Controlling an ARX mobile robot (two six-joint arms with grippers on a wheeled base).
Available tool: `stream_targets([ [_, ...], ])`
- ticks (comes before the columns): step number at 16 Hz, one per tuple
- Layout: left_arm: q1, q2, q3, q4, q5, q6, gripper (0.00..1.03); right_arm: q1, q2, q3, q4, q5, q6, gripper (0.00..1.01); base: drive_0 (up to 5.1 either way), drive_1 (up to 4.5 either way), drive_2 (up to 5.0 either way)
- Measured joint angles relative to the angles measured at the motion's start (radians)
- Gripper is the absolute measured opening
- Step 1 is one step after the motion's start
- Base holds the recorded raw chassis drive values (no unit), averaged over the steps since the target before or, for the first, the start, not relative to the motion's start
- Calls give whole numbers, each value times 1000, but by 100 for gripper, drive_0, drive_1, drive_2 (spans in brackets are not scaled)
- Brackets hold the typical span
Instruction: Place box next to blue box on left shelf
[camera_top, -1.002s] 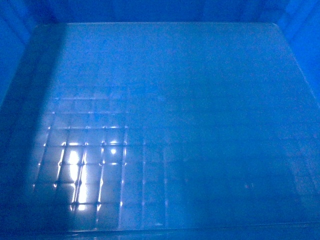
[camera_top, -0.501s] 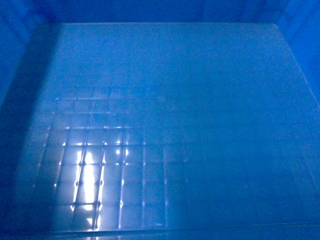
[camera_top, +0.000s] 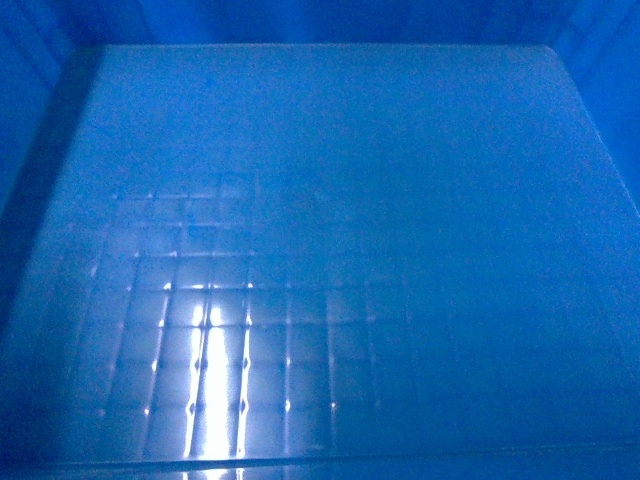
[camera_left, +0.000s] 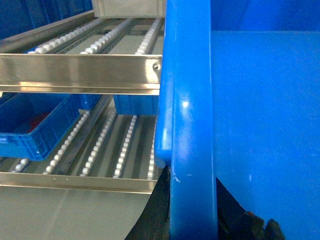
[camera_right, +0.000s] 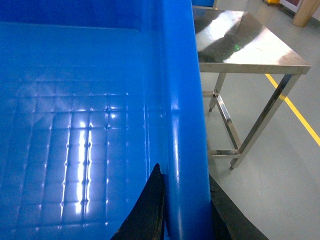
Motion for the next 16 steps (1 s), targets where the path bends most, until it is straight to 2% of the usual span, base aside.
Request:
stream_targets([
  [16,0,0,0,-2,0,0,9,0,-1,-1,-1,1,0,12,-485,142,334],
])
